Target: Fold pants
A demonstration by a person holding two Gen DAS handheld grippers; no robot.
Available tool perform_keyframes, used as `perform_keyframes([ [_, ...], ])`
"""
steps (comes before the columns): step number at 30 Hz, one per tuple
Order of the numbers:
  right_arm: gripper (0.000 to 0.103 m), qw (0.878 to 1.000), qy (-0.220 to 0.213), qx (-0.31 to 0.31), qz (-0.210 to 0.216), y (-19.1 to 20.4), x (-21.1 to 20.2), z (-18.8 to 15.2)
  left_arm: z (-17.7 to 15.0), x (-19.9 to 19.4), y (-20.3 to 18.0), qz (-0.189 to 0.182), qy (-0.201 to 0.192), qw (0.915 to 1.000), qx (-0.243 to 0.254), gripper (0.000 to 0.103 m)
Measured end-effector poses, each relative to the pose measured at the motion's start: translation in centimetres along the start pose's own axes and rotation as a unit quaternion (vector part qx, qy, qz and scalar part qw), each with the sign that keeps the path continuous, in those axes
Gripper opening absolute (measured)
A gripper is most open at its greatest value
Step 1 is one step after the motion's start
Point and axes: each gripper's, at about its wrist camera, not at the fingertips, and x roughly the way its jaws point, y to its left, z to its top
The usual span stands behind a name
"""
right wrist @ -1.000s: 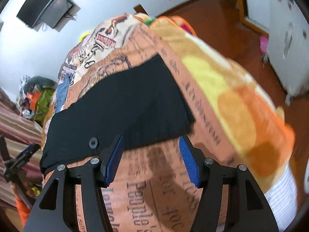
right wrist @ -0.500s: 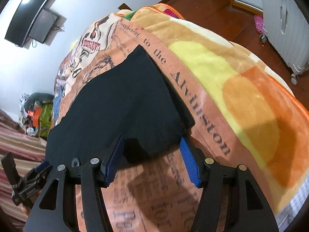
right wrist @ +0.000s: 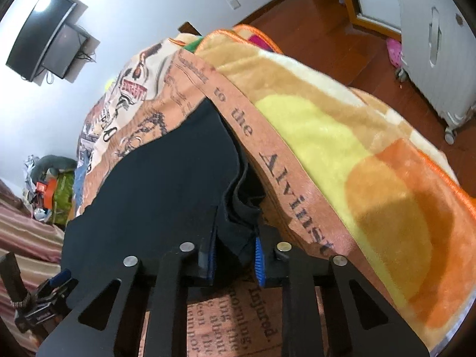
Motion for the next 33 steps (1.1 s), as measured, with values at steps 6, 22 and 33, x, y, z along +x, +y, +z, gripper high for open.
perform_keyframes([
  [6, 0.014, 0.998, -0.042, -0.045, 0.016, 3.5, -3.1, 1.1, 0.0, -0.9, 0.3, 0.001, -0.01, 0.9999, -0.004, 0.091],
  [22, 0.013, 0.979, -0.097, -0.149, 0.101, 15.1, -6.9, 1.7, -2.1, -8.0, 4.7, -0.017, -0.094, 0.9932, -0.066, 0.091],
  [33, 0.013, 0.959, -0.049, -0.218, 0.172, 24.4, -4.2, -0.7, -6.4, -11.0, 9.1, 0.009, -0.13, 0.986, -0.104, 0.091],
])
